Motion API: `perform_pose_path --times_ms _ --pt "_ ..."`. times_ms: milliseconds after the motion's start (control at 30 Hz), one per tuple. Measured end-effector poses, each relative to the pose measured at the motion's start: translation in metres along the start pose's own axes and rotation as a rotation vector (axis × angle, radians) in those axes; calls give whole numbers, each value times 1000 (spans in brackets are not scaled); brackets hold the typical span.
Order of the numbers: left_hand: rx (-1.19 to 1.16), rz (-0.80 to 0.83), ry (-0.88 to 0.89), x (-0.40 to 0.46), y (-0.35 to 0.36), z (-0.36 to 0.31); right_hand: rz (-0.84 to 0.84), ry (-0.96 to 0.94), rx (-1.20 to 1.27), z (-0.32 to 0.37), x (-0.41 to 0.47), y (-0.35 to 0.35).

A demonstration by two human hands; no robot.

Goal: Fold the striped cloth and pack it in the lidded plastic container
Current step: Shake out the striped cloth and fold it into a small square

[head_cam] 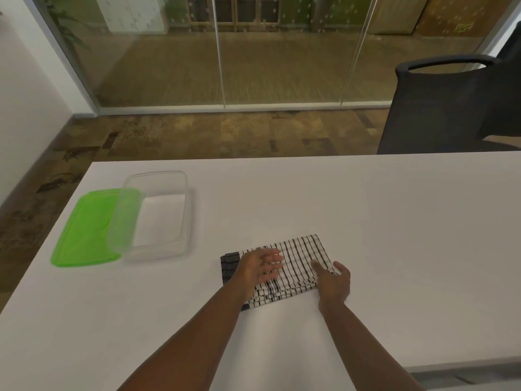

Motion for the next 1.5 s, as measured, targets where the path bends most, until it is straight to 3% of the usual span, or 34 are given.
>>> perform_pose_path --times_ms 100,200,400,567,667,800,933,1067,1167,1233,1367,1433,1500 --pt "-78 56 -67 4 8 16 86 -25 58 0 -1 -2" --pt "-214 62 -69 9 3 25 207 -182 13 4 -7 2" --pt "-394 118 -64 8 -8 24 439 -718 -519 -4 -45 24" --pt "-432 206 -42 4 -19 18 570 -855 -795 -12 -59 33" --pt "-257 197 -18 -1 -23 6 672 -986 -881 -14 -66 38" --pt "-158 47 10 -2 -31 1 804 -1020 -784 -14 -67 34" --pt "-301 -41 -26 -7 -44 4 592 -1073 -660 -17 -56 28" --pt "-456 -62 -12 -9 -48 14 818 -948 -1133 -31 -40 32" --pt "-474 -78 -9 -11 -47 14 831 -945 -1360 -41 -34 36" --pt "-369 -109 13 -14 -47 9 819 -928 -1426 -44 -33 37" --pt "264 -370 125 -14 -59 0 826 -926 -1448 -47 -31 35" --pt "281 -379 149 -15 -59 -1 837 -932 -1440 -46 -33 35" --pt "149 -329 145 -18 -58 3 841 -979 -1462 -47 -37 37"
Point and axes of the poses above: each hand's wrist, its own x-axis towards the middle knuckle, its own y-axis out of the palm, z = x × y, the point moved 1 cm from there along x, towards the middle knuckle, and after that the axes turned 10 degrees about z, right-handed, at the moved point
